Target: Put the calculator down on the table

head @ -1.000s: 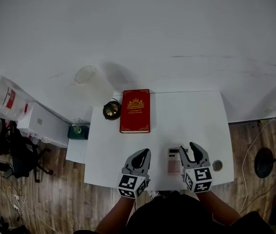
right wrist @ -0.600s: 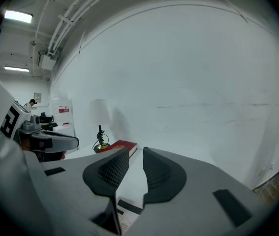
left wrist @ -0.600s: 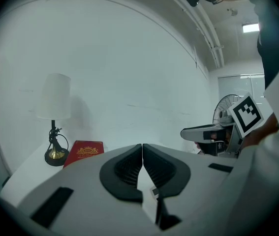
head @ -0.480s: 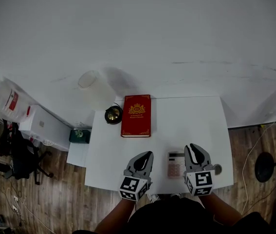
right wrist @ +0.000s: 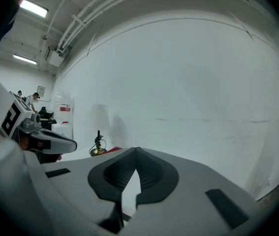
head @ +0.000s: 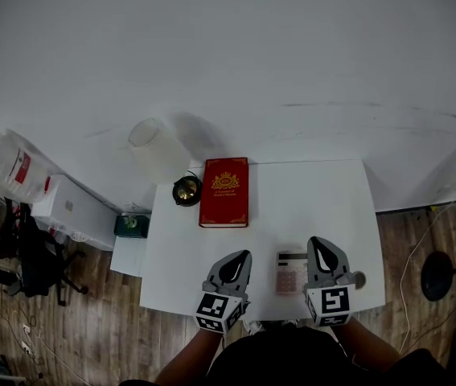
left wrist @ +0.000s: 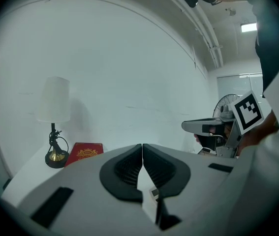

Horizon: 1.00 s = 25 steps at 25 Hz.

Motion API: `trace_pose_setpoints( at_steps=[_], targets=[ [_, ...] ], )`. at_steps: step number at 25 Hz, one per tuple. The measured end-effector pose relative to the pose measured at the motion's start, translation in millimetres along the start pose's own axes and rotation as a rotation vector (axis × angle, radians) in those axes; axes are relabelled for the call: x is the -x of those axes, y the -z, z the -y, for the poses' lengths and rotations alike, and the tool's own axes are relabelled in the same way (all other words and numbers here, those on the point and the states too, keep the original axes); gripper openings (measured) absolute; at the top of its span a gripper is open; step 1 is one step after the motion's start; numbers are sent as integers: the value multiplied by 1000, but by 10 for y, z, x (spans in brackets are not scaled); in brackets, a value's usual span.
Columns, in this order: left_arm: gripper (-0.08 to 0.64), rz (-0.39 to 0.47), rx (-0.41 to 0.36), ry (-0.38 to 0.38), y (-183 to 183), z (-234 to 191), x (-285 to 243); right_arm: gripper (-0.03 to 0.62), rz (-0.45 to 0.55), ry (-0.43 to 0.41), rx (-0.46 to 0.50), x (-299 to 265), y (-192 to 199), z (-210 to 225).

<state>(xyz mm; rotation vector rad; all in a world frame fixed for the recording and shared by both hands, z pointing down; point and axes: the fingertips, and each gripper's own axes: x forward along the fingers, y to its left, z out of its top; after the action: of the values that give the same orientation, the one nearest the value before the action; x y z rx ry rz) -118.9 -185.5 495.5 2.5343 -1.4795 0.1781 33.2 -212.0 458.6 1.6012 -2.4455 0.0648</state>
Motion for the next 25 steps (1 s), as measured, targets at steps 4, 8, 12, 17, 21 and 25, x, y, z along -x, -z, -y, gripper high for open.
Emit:
trace_pose_setpoints(
  at_steps=[4,8,12,17,21,25],
  targets=[
    [23,11,-1,-2,-33,9,-4,17,19,2,23,27,-42,26],
    [23,2,1,-5,12,8,-4,17,33,6,45,53,-71,53],
    [23,-3,-1,-5,49,28,7,17,39,18,29,85,-61,89],
    [23,-7,-2,-3,50,42,25,17,42,38,38,109,-54,141],
    [23,-31,5,1,69,84,51,17,47,39,32,129,-43,200],
    [23,-36,10,1,100,94,74,17,101,22,176,149,-199,174]
  ],
)
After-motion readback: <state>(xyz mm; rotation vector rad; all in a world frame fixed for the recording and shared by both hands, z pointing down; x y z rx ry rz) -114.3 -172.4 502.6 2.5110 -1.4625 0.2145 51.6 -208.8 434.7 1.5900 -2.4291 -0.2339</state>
